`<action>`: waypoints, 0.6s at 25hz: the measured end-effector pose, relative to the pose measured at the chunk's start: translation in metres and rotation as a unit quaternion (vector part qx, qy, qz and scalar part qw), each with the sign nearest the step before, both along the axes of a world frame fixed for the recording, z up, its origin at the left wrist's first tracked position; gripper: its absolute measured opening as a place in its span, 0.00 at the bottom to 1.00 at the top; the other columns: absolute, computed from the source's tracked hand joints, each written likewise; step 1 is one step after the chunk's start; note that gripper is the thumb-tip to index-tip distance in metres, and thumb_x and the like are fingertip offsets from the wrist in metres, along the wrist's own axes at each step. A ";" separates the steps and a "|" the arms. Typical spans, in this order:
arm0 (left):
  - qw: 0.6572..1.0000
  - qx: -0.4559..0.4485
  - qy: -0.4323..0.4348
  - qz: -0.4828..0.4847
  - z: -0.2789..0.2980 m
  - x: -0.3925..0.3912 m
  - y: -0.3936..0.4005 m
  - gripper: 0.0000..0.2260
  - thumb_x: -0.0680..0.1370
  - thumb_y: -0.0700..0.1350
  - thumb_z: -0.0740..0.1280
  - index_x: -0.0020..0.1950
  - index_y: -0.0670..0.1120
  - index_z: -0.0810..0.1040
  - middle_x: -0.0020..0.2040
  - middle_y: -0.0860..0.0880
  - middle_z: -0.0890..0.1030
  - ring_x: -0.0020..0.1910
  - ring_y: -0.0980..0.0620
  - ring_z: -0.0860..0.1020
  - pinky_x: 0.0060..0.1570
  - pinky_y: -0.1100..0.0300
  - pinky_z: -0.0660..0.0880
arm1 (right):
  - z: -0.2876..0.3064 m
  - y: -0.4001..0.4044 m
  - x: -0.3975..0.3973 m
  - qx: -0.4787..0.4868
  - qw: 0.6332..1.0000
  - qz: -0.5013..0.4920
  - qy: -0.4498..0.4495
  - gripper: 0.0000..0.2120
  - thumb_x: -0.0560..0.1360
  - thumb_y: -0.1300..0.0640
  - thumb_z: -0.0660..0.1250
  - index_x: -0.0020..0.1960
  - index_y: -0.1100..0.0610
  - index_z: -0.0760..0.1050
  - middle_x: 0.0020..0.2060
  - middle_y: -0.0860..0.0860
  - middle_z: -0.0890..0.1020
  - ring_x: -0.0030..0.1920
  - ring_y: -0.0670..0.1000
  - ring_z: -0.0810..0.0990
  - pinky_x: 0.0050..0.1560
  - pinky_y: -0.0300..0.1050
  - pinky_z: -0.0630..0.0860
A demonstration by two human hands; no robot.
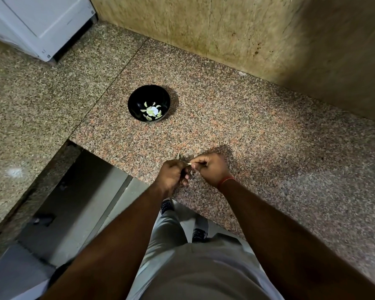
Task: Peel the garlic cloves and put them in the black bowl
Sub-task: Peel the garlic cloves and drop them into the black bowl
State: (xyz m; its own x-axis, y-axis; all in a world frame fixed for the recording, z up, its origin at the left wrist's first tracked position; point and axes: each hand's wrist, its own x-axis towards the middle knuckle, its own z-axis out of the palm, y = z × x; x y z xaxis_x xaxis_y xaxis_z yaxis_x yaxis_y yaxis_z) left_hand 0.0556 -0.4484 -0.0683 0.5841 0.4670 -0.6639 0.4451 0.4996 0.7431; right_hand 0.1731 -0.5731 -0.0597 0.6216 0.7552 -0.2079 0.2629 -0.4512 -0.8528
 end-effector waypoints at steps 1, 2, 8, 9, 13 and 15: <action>1.000 0.005 -0.004 -0.001 0.000 -0.001 0.001 0.07 0.83 0.37 0.64 0.48 0.35 0.79 0.36 0.39 0.79 0.29 0.46 0.76 0.24 0.57 0.73 | 0.000 0.000 0.000 -0.003 1.000 -0.009 0.011 0.05 0.77 0.63 0.72 0.48 0.56 0.86 0.46 0.49 0.87 0.47 0.43 0.84 0.52 0.38 0.78; 1.000 0.013 -0.011 -0.009 0.002 -0.001 0.002 0.06 0.83 0.37 0.66 0.51 0.35 0.80 0.38 0.39 0.80 0.31 0.45 0.78 0.26 0.56 0.75 | -0.001 0.000 0.000 -0.005 1.000 -0.017 0.018 0.06 0.77 0.64 0.71 0.47 0.56 0.85 0.45 0.48 0.87 0.47 0.44 0.84 0.52 0.41 0.79; 0.984 0.168 0.014 -0.052 0.024 0.000 -0.003 0.02 0.79 0.34 0.70 0.48 0.38 0.83 0.38 0.39 0.85 0.28 0.49 0.80 0.26 0.57 0.77 | 0.001 0.003 0.001 -0.011 0.999 -0.029 0.042 0.06 0.78 0.64 0.70 0.48 0.57 0.85 0.42 0.46 0.85 0.45 0.42 0.82 0.45 0.33 0.75; 0.977 0.203 0.016 -0.057 0.027 0.000 -0.003 0.03 0.78 0.34 0.71 0.47 0.39 0.84 0.38 0.41 0.85 0.28 0.50 0.80 0.26 0.57 0.77 | 0.002 0.003 0.001 -0.008 0.999 -0.027 0.041 0.06 0.78 0.64 0.70 0.48 0.57 0.85 0.43 0.46 0.86 0.45 0.41 0.82 0.45 0.32 0.74; 0.954 0.288 0.018 -0.085 0.028 -0.001 -0.003 0.06 0.77 0.36 0.71 0.42 0.44 0.84 0.34 0.46 0.84 0.30 0.49 0.81 0.31 0.54 0.80 | 0.005 0.003 0.005 0.002 1.000 -0.013 0.021 0.05 0.77 0.63 0.71 0.47 0.57 0.85 0.43 0.48 0.86 0.45 0.43 0.83 0.49 0.39 0.78; 0.940 0.331 0.015 -0.082 0.028 -0.001 -0.004 0.08 0.76 0.35 0.70 0.38 0.44 0.82 0.33 0.49 0.82 0.30 0.53 0.78 0.31 0.61 0.78 | 0.007 0.004 0.005 -0.003 1.000 -0.007 0.011 0.05 0.78 0.64 0.71 0.47 0.57 0.85 0.43 0.48 0.86 0.44 0.44 0.83 0.48 0.40 0.77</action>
State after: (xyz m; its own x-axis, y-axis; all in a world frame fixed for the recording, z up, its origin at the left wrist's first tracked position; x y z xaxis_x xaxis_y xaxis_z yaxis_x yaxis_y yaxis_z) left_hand 0.0550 -0.4527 -0.0406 0.6705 0.6885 -0.2764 0.5010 -0.1454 0.8532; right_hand 0.1784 -0.5695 -0.0524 0.6275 0.7451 -0.2261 0.2368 -0.4593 -0.8561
